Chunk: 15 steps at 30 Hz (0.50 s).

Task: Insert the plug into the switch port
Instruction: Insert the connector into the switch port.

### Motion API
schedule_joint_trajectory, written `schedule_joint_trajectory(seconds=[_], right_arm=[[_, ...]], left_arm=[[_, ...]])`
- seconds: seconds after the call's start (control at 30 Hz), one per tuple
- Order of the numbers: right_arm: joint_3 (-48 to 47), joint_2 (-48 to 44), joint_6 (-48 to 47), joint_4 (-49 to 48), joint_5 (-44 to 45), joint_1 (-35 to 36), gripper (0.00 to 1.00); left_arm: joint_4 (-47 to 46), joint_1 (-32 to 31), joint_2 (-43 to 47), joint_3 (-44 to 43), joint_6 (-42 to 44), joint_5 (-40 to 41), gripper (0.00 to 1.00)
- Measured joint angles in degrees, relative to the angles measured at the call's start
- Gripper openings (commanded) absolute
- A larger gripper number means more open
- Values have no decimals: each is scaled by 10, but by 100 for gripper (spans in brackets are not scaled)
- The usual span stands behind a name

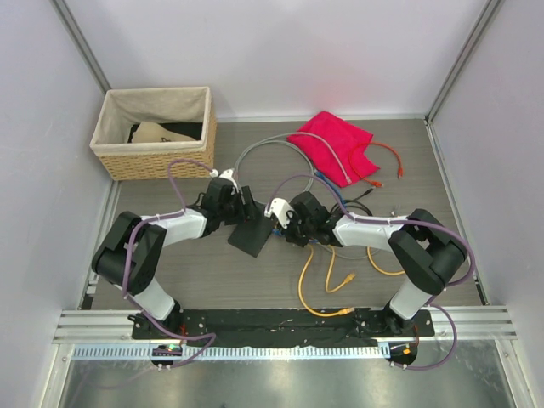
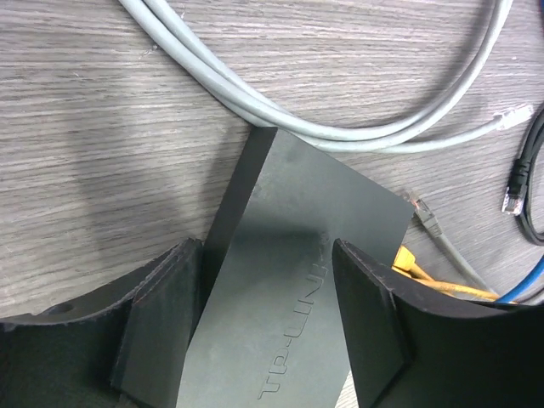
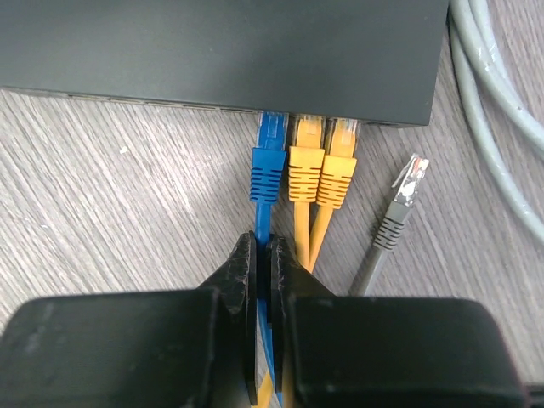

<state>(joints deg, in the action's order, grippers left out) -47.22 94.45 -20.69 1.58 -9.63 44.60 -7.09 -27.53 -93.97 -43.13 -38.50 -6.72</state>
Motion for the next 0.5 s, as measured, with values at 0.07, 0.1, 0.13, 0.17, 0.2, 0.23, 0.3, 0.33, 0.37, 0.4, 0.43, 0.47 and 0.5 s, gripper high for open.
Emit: schedule_joint_trajectory(seconds=[0.07, 0.1, 0.13, 0.17, 0.2, 0.23, 0.3, 0.33, 0.37, 0.4, 0.43, 0.47, 0.5], right_arm=[[3, 0, 15, -8, -4, -2, 1], [4, 0, 24, -11, -5, -2, 1], [5, 0, 32, -13, -6, -3, 1], [6, 0, 42, -16, -6, -3, 1], [7, 0, 51, -17, -5, -3, 1], [8, 0, 60, -20, -5, -3, 1], [10, -1, 75, -26, -2, -3, 1], [11, -1, 81, -29, -1, -3, 1], [11, -1, 85, -29, 1, -2, 1], [11, -1, 89, -29, 5, 0, 1], [11, -1, 90, -29, 9, 3, 1], [11, -1, 91, -29, 12, 4, 1], [10, -1, 91, -28, 16, 7, 1]], left_arm=[[-14, 2, 0, 10, -2, -2, 66], [-24, 2, 0, 17, -3, -2, 65], [-31, 2, 0, 22, -5, -1, 65], [-39, 2, 1, 28, -9, 0, 65], [-46, 2, 3, 32, -15, 2, 65], [-52, 1, 4, 37, -18, 4, 65], [-61, -4, 7, 43, -22, 12, 64], [-65, -7, 7, 45, -23, 18, 64], [-67, -9, 8, 46, -23, 23, 63], [-69, -11, 9, 47, -24, 28, 63], [-70, -13, 9, 48, -24, 31, 63], [-70, -14, 9, 48, -24, 33, 63], [-70, -15, 9, 49, -24, 35, 63]])
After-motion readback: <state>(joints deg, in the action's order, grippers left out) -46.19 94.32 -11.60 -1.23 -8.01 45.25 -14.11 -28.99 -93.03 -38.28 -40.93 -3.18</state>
